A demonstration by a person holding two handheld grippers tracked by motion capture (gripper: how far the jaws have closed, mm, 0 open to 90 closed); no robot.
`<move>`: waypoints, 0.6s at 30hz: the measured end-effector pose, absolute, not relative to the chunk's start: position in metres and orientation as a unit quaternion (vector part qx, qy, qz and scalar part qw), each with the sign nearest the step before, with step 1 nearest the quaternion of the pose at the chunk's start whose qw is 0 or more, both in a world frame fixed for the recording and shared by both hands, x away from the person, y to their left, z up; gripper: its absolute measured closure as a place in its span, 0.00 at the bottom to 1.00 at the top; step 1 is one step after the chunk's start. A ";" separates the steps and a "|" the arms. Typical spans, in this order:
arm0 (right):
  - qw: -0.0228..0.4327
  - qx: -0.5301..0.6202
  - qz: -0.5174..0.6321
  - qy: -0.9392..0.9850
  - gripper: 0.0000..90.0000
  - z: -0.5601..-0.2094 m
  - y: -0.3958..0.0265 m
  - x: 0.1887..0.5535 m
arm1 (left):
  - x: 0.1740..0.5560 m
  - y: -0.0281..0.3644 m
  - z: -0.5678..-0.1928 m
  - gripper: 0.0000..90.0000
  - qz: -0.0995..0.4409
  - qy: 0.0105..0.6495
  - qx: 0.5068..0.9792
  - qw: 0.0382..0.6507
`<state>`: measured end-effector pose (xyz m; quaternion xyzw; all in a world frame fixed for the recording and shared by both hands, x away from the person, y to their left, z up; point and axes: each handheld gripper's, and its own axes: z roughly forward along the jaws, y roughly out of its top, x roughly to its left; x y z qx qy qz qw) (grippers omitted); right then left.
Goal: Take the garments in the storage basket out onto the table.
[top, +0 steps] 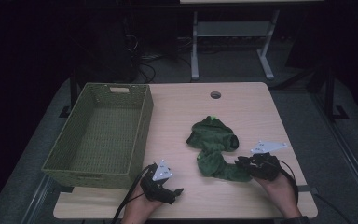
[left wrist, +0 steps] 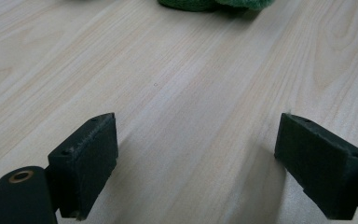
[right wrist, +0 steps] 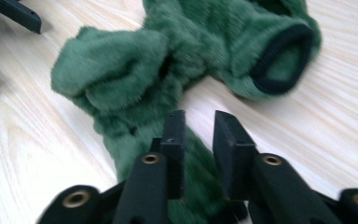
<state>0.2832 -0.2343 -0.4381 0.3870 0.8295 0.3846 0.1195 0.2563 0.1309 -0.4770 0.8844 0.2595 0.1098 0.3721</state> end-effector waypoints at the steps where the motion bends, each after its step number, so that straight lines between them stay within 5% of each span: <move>1: 0.119 0.390 0.382 0.829 0.77 -0.438 -0.238 0.282 | 0.256 0.131 -0.477 0.14 0.110 0.259 0.884 0.372; 18: 0.127 0.429 0.378 0.810 0.56 -0.451 -0.286 0.248 | 0.257 0.131 -0.477 0.14 0.110 0.259 0.885 0.372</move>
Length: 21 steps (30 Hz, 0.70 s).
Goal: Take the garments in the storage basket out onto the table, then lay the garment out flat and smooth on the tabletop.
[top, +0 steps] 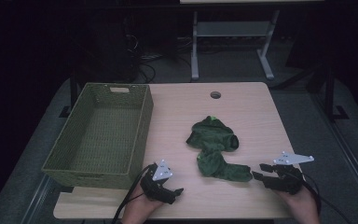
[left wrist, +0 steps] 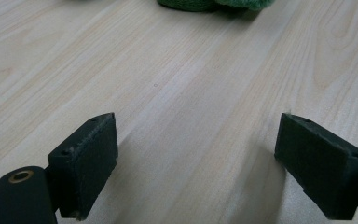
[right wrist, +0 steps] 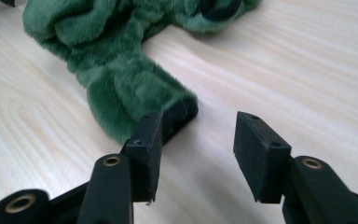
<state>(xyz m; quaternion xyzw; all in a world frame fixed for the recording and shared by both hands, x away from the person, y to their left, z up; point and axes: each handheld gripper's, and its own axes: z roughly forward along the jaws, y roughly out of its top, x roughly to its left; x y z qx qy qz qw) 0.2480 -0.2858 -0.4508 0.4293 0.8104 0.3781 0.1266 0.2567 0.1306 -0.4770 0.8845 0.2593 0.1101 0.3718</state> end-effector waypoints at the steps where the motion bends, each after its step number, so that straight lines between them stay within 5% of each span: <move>1: 0.125 0.431 0.377 0.810 0.56 -0.452 -0.287 0.247 | 0.257 0.130 -0.477 0.14 0.110 0.260 0.884 0.372; 21: 0.097 0.421 0.355 0.829 0.51 -0.467 -0.276 0.244 | 0.257 0.130 -0.477 0.14 0.110 0.260 0.884 0.372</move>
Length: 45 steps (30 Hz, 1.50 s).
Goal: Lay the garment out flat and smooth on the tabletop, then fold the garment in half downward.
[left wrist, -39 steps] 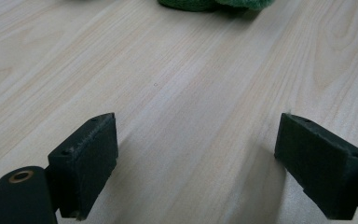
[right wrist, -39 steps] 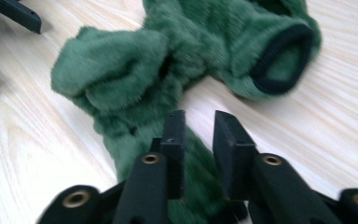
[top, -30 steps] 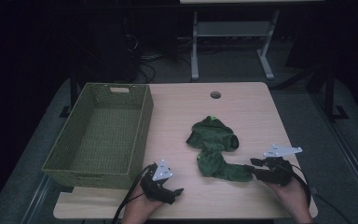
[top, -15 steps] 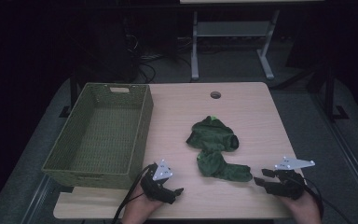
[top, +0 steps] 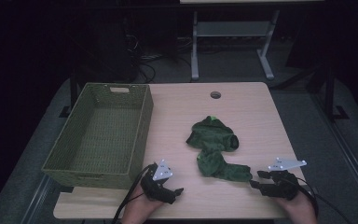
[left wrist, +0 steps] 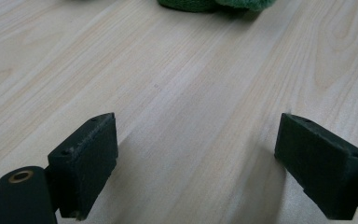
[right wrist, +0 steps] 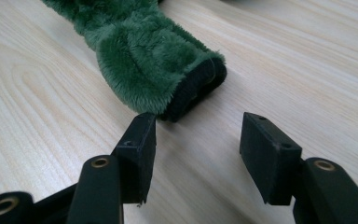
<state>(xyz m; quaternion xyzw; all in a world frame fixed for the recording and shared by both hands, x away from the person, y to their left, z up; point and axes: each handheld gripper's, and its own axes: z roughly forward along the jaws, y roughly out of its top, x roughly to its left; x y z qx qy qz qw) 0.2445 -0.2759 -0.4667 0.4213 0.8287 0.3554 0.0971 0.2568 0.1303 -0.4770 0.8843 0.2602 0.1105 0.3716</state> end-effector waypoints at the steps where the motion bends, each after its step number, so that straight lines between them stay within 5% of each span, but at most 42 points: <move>1: 0.097 0.417 0.354 0.831 0.51 -0.467 -0.275 0.246 | 0.257 0.130 -0.477 0.14 0.110 0.260 0.884 0.372; 9: 0.080 0.408 0.362 0.834 0.61 -0.468 -0.271 0.249 | 0.257 0.130 -0.477 0.14 0.110 0.260 0.884 0.372; 13: 0.074 0.395 0.369 0.838 0.89 -0.466 -0.269 0.247 | 0.257 0.130 -0.477 0.14 0.111 0.260 0.885 0.371; 16: 0.076 0.392 0.372 0.838 0.94 -0.464 -0.270 0.246 | 0.257 0.130 -0.477 0.14 0.110 0.260 0.885 0.371; 45: 0.119 0.330 0.437 0.828 0.96 -0.421 -0.256 0.254 | 0.257 0.130 -0.477 0.14 0.110 0.261 0.883 0.373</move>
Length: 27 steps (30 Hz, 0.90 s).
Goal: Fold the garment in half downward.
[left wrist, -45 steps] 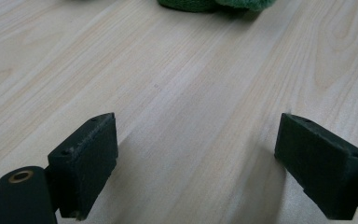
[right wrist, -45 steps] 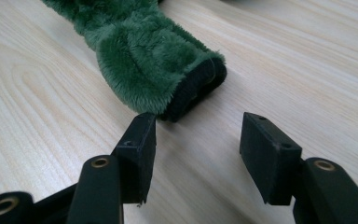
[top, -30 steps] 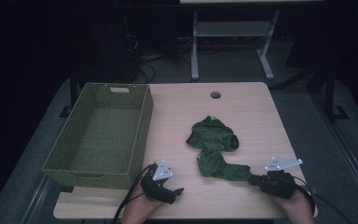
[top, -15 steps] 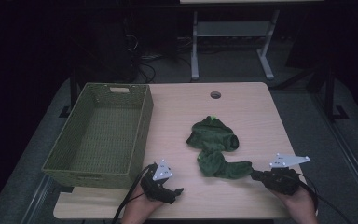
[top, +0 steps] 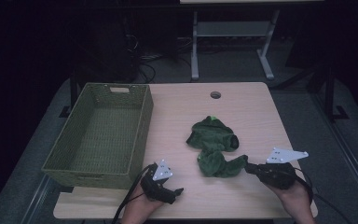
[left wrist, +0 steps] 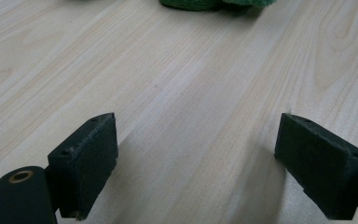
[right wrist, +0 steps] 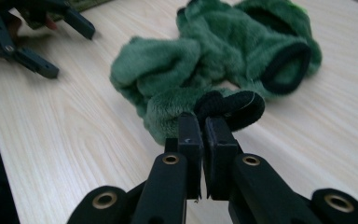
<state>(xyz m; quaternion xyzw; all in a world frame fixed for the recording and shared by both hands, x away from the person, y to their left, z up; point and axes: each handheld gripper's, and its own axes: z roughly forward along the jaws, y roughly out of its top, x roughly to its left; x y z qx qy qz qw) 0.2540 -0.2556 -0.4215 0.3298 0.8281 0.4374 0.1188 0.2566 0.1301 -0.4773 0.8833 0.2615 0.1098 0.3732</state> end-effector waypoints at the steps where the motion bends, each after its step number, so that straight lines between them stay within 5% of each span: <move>1: 0.120 0.327 0.439 0.828 0.96 -0.420 -0.254 0.255 | 0.257 0.130 -0.477 0.14 0.110 0.261 0.883 0.373; 27: 0.086 0.252 0.449 0.853 0.92 -0.411 -0.184 0.299 | 0.257 0.130 -0.477 0.14 0.111 0.262 0.883 0.374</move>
